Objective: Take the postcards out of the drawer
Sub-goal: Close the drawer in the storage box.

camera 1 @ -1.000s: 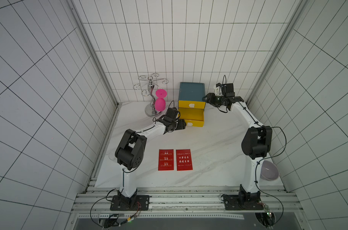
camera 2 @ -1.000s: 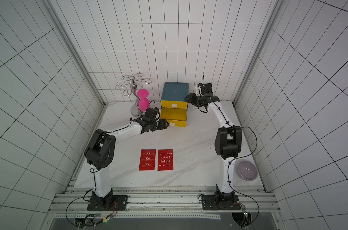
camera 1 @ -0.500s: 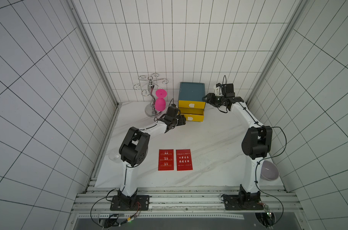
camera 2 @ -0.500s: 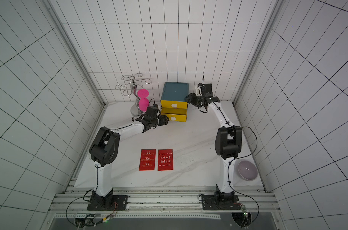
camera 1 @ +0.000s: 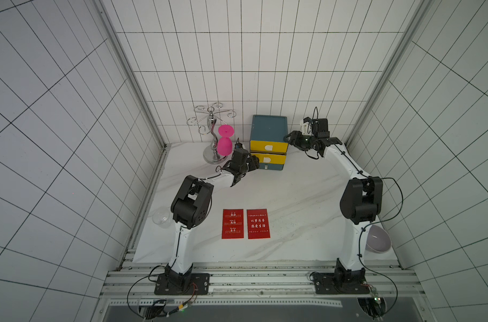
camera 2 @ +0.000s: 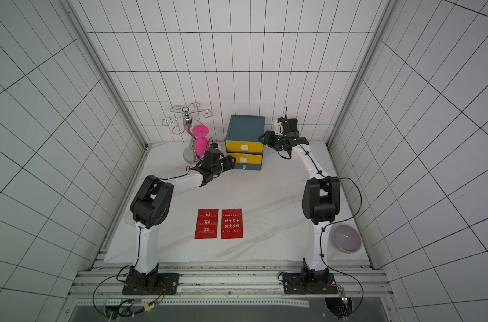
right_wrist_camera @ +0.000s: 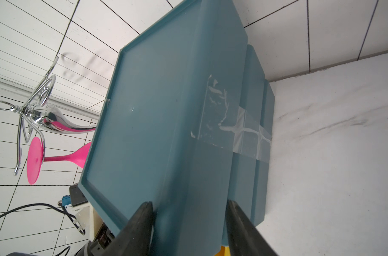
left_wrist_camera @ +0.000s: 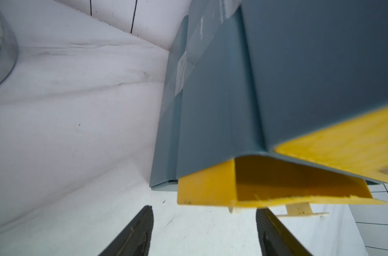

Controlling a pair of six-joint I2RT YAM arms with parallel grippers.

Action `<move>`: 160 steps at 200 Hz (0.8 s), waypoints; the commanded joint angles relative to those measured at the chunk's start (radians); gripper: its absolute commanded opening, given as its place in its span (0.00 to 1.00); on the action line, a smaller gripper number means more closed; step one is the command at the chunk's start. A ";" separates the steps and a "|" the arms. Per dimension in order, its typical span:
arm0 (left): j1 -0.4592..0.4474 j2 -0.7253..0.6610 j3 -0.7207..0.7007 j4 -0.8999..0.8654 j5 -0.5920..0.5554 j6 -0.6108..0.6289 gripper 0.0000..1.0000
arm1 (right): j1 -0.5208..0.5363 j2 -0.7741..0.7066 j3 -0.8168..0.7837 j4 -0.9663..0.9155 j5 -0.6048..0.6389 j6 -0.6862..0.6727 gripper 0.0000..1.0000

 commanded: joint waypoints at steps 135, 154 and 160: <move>0.008 0.029 0.006 0.092 -0.005 -0.089 0.73 | 0.006 -0.013 -0.081 -0.092 0.004 0.004 0.55; 0.008 -0.032 -0.056 0.109 -0.003 -0.078 0.73 | 0.002 -0.019 -0.075 -0.091 0.004 0.010 0.55; 0.008 -0.054 -0.077 0.114 -0.002 -0.073 0.73 | 0.000 -0.023 -0.071 -0.088 0.006 0.013 0.56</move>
